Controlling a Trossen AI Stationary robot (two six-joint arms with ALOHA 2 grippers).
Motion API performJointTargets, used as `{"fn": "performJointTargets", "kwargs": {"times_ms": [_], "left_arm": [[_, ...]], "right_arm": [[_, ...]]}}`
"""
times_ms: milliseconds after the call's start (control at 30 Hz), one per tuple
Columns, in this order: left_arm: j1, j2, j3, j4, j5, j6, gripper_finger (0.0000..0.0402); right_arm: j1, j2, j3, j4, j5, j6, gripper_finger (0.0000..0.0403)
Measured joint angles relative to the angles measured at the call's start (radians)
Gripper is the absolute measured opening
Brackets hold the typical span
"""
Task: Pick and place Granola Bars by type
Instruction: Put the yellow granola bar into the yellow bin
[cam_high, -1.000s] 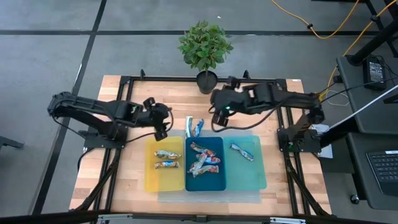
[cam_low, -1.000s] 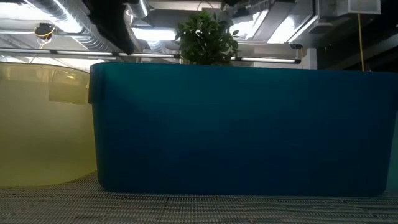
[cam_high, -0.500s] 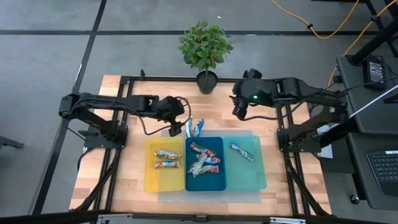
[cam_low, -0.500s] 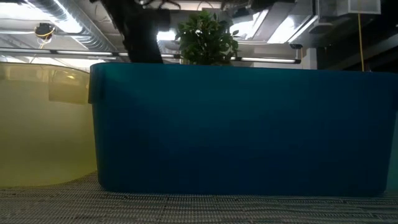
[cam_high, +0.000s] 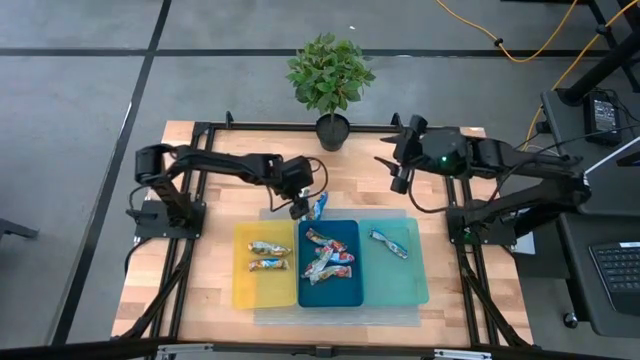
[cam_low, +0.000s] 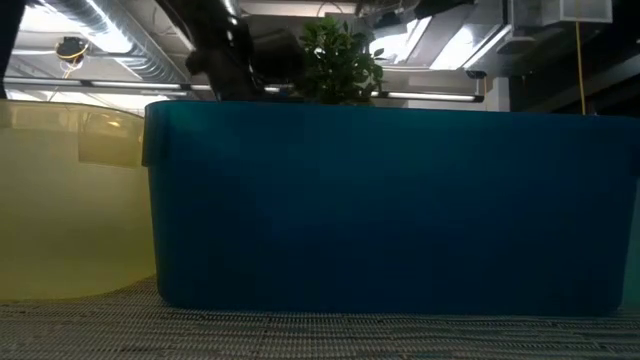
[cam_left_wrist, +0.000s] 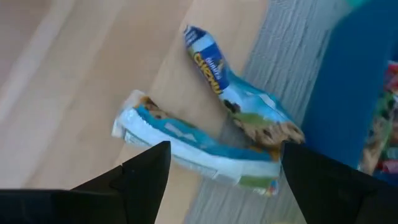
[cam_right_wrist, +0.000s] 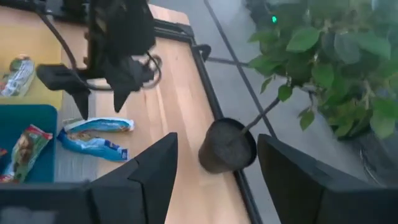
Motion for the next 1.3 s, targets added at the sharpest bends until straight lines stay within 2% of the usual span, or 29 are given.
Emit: {"fn": "performJointTargets", "kwargs": {"times_ms": [333, 667, 800, 1133, 1300], "left_arm": [[0.048, 0.119, 0.0, 0.059, -0.019, -0.107, 0.0293], [0.047, 0.17, 0.004, 0.08, -0.023, -0.169, 0.0281], [0.048, 0.167, 0.002, 0.082, -0.03, -0.184, 0.0248], [0.052, 0.169, 0.001, 0.095, -0.003, -0.196, 0.0113], [0.053, 0.171, 0.042, 0.037, 0.009, -0.192, 0.0066]], "right_arm": [[-0.137, -0.014, 0.0, 0.013, -0.215, -0.156, 0.0222], [-0.234, -0.013, 0.0, 0.011, -0.317, -0.168, 0.0222], [-0.253, -0.013, 0.0, 0.013, -0.318, -0.17, 0.0222], [-0.261, -0.013, 0.0, 0.017, -0.32, -0.168, 0.0222], [-0.261, -0.013, 0.0, 0.017, -0.323, -0.168, 0.0222]]}}
